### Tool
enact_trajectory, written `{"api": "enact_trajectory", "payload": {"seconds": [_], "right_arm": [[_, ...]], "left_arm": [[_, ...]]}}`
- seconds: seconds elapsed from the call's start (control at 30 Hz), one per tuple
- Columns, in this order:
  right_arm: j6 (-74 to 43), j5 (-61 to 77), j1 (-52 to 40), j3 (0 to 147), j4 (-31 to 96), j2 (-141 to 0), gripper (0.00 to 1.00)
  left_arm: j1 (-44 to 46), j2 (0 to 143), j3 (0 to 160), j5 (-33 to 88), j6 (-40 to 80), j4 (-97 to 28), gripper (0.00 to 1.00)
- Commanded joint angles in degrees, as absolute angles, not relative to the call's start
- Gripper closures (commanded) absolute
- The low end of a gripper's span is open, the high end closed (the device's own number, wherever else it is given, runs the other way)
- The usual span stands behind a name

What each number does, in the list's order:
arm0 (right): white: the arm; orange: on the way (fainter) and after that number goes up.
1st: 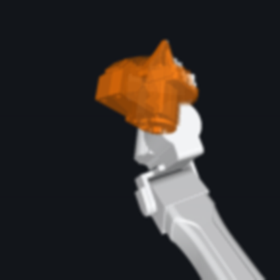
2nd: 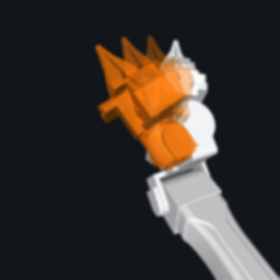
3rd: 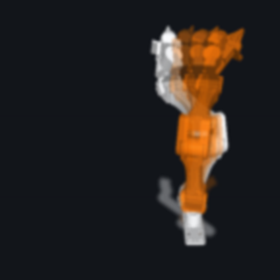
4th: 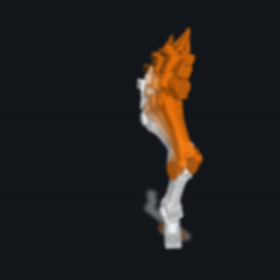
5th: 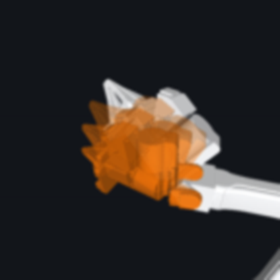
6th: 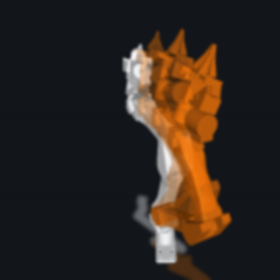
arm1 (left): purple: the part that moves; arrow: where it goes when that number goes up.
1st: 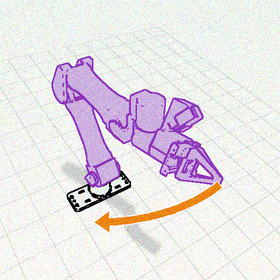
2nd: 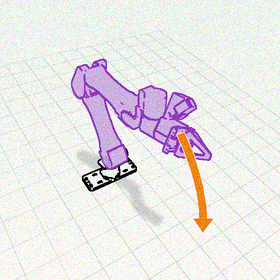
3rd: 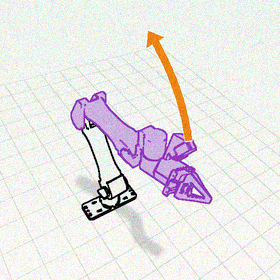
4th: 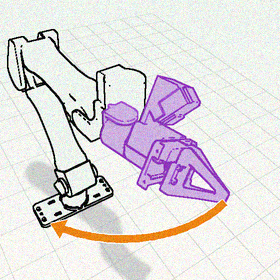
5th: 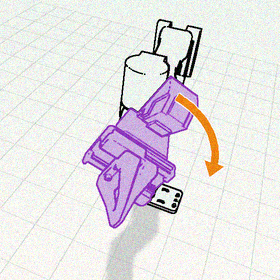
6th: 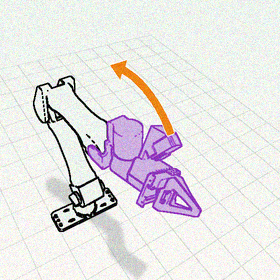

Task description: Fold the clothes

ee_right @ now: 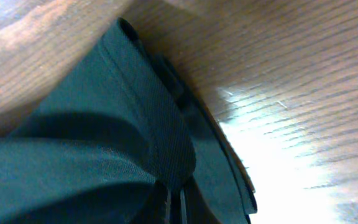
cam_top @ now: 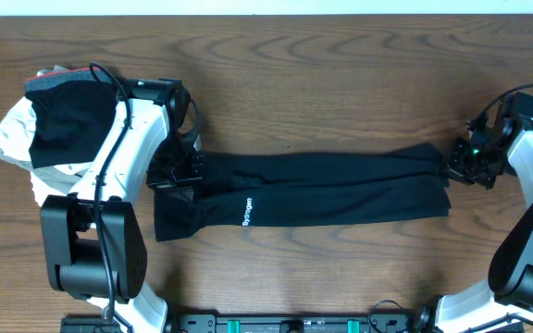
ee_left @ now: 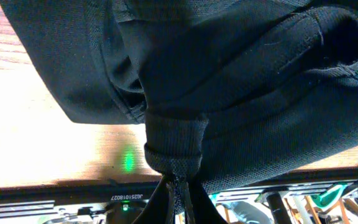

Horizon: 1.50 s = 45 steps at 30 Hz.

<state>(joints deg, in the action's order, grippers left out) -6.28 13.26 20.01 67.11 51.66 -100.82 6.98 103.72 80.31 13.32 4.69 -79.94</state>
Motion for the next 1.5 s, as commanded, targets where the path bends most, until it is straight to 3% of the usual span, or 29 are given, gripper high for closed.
{"api": "enact_trajectory", "payload": {"seconds": [0.0, 0.27, 0.4, 0.8, 1.1, 1.47], "right_arm": [[-5.0, 10.5, 20.4, 67.6, 51.7, -100.4, 0.99], [-5.0, 10.5, 20.4, 67.6, 51.7, -100.4, 0.99], [-5.0, 10.5, 20.4, 67.6, 51.7, -100.4, 0.99], [-5.1, 10.5, 20.4, 67.6, 52.1, -100.4, 0.98], [-5.1, 10.5, 20.4, 67.6, 52.3, -100.4, 0.7], [-5.0, 10.5, 20.4, 67.6, 52.2, -100.4, 0.67]], "left_arm": [[7.1, 104.0, 79.8, 12.3, 5.1, -80.5, 0.94], [7.1, 104.0, 77.1, 12.4, 5.1, -80.5, 0.92], [7.1, 104.0, 76.4, 12.4, 5.1, -80.5, 0.79], [7.1, 104.0, 76.4, 12.4, 5.1, -80.2, 0.79], [7.1, 104.0, 76.4, 16.0, 5.3, -78.5, 0.79], [7.2, 104.0, 69.1, 16.7, 6.8, -73.0, 0.64]]}}
